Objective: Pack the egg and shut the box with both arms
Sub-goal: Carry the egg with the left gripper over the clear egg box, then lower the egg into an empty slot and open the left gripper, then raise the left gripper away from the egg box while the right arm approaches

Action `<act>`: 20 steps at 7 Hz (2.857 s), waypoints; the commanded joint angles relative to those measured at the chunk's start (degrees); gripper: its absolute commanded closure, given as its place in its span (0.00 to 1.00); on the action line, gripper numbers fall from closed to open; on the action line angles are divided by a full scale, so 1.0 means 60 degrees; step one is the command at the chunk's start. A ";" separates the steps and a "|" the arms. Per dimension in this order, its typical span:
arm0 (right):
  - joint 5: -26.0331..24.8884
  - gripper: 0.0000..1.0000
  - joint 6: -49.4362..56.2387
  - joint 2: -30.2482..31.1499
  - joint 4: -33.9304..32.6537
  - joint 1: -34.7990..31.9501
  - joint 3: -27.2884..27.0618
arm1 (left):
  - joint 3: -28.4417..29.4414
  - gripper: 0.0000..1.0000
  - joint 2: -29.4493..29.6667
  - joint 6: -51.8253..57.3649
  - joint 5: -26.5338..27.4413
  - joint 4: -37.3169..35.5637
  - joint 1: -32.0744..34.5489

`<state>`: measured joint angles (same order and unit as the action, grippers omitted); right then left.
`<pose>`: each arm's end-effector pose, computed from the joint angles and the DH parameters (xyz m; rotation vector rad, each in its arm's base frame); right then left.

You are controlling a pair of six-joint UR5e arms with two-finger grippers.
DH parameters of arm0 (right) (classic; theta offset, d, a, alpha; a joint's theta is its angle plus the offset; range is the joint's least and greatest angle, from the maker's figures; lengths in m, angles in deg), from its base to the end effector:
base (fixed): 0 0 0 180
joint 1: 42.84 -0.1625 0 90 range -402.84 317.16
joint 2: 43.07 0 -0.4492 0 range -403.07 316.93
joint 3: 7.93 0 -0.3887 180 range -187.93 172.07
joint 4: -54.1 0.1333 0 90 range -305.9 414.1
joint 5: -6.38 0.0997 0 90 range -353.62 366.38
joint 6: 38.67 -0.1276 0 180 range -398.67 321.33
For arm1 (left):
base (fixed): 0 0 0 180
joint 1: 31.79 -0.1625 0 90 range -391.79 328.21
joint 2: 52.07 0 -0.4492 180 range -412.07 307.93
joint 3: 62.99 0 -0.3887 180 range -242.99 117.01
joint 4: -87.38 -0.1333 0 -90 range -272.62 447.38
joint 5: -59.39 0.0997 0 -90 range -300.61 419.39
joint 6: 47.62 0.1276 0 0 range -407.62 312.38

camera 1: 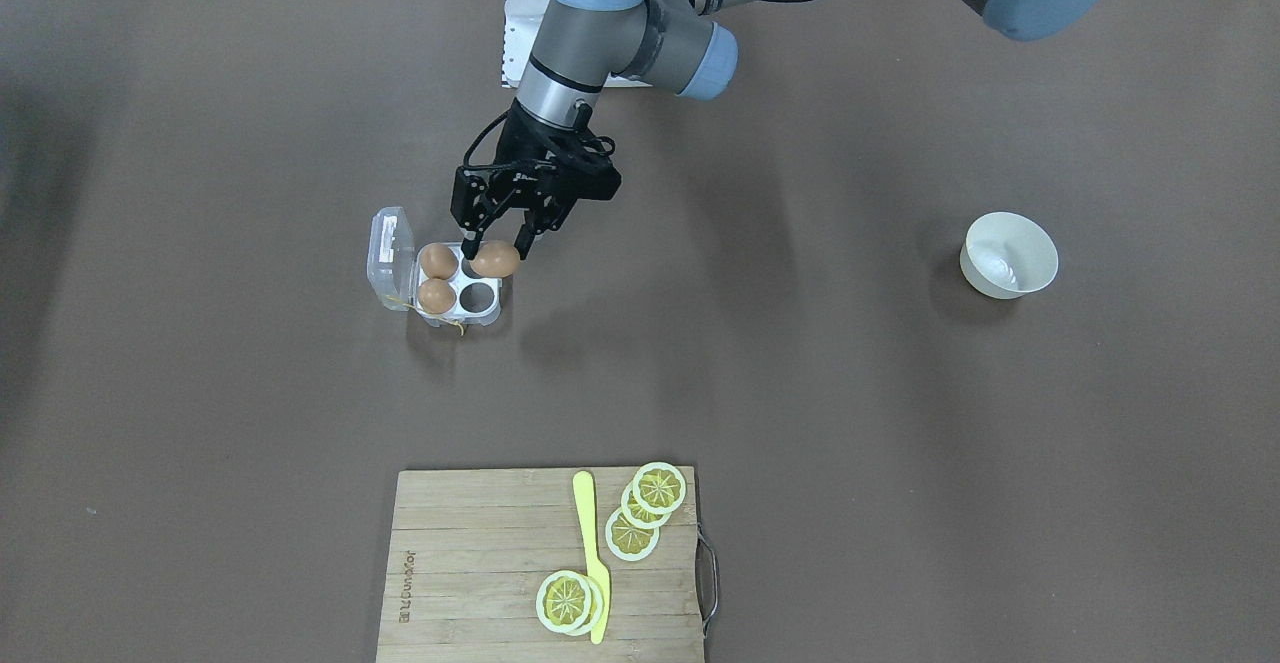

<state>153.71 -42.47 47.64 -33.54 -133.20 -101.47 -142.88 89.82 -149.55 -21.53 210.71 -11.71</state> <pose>0.0290 -0.4880 0.6521 0.0528 -1.0019 0.0211 0.6899 -0.4156 0.1168 0.2315 1.3166 -0.5783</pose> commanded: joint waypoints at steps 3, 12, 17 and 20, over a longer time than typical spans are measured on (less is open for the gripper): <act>0.0243 0.00 -0.0040 0.0000 -0.0042 0.0000 -0.0026 | 0.1053 0.62 0.0536 0.0230 0.0302 0.0011 -0.0372; 0.0376 0.00 -0.0523 -0.0029 -0.0043 -0.0014 -0.0480 | -0.1172 0.01 -0.0884 0.0465 0.0199 -0.0062 -0.0387; 0.0275 0.00 -0.3566 -0.0030 0.0991 0.1416 -0.1549 | -0.4182 0.01 -0.1893 0.1764 -0.3470 -0.3714 0.2492; -0.0721 0.58 -0.7029 0.0000 0.4296 0.3493 -0.1374 | -0.4820 0.01 -0.2408 0.2644 -0.6220 -0.4149 0.4804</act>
<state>150.92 -75.83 47.72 -15.46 -117.41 -110.02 -171.14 76.01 -135.78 -51.67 186.36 11.25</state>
